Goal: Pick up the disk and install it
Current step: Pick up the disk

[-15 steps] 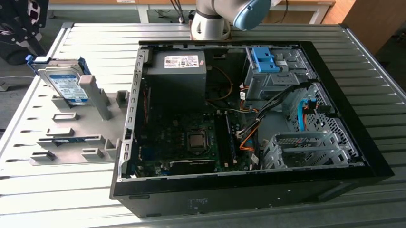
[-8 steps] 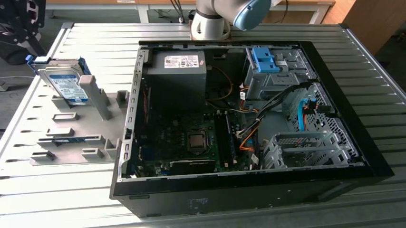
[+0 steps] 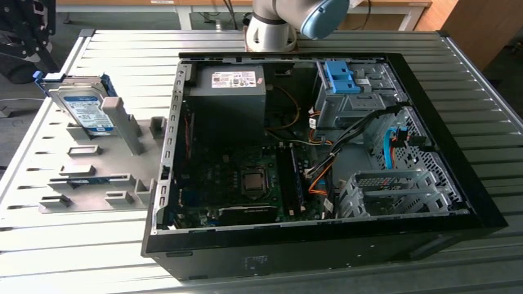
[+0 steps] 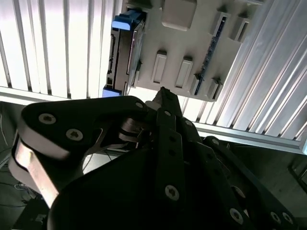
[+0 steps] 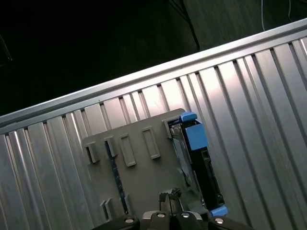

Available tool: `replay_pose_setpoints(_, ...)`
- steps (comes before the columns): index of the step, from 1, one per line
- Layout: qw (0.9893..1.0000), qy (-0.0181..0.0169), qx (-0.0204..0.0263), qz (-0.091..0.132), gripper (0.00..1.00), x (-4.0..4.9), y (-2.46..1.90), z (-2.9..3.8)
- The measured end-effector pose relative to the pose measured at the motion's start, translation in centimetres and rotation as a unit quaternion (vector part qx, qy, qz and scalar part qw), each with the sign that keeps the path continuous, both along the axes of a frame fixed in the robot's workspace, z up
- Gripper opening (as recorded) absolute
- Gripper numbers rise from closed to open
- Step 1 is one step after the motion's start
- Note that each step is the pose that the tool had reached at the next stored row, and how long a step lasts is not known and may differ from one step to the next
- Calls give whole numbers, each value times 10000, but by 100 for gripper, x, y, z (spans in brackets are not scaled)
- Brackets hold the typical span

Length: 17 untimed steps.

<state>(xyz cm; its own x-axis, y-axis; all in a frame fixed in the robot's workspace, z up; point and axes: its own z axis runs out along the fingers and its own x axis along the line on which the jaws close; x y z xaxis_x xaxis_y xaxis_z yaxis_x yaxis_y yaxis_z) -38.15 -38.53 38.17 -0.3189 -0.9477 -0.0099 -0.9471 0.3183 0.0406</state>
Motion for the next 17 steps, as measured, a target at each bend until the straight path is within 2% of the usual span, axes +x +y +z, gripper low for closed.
replay_pose_setpoints(3, 9999, -4, 3, 110, 11, 0, 0, -2)
replay_pose_setpoints(9, 9999, -6, 5, 112, 11, 0, 2, -6)
replay_pose_setpoints(13, 9999, -5, 10, 111, 11, -15, 63, -21)
replay_pose_setpoints(17, 9999, -10, 10, 112, 11, -126, 142, -49)
